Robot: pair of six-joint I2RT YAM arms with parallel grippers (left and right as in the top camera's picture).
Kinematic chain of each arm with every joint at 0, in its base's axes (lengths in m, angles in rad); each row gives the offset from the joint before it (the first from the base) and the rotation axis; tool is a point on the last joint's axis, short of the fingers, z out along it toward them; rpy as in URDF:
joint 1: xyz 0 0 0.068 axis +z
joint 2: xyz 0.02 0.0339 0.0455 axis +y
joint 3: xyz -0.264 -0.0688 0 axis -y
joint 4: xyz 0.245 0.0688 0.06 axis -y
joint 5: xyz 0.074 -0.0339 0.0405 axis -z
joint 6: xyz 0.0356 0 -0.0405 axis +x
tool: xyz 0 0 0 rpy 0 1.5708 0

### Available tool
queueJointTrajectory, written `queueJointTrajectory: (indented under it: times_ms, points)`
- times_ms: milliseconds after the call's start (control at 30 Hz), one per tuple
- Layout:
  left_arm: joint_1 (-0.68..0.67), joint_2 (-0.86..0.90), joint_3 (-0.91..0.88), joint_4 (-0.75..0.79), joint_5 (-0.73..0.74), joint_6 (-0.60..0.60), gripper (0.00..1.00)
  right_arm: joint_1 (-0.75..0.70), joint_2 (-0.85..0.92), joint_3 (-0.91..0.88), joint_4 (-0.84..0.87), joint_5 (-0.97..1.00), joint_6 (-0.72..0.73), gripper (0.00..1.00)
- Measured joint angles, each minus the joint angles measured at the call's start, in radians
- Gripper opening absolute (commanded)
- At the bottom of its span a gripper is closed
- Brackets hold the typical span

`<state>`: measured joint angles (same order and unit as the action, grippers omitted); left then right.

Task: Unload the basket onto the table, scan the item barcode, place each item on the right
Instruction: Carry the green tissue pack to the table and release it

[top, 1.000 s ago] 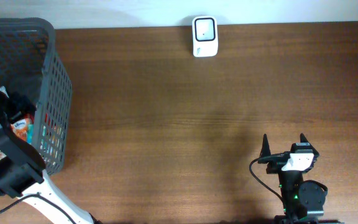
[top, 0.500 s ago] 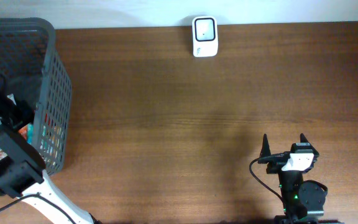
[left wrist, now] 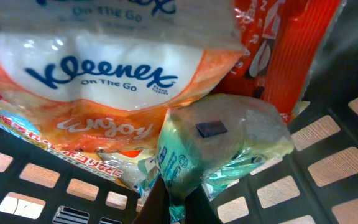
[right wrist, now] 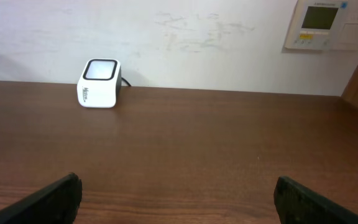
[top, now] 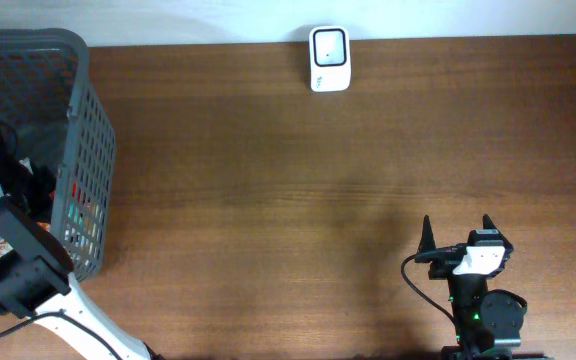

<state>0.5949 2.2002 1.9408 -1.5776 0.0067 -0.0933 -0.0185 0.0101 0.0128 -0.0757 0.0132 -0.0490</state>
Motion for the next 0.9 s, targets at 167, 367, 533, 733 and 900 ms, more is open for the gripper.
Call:
queueJointTrajectory:
  times_ms: [167, 367, 533, 733, 900]
  points:
    - [0.0, 0.009, 0.205, -0.11, 0.085, 0.003, 0.0, 0.0, 0.0, 0.0, 0.0, 0.0, 0.0, 0.98]
    - [0.0, -0.051, 0.485, -0.11, 0.214, 0.005, 0.0, 0.0, 0.0, 0.0, 0.0, 0.0, -0.001, 0.98]
    - [0.0, -0.259, 0.678, -0.083, 0.256, 0.007, 0.0, 0.0, 0.0, 0.0, 0.0, 0.0, -0.001, 0.98]
    - [-0.204, -0.432, 0.721, -0.007, 0.517, 0.024, 0.0, 0.0, 0.0, 0.0, 0.0, 0.0, -0.001, 0.98]
    - [-0.578, -0.32, 0.696, -0.006, 0.534, 0.026, 0.0, 0.0, 0.0, 0.0, 0.0, 0.0, 0.0, 0.98]
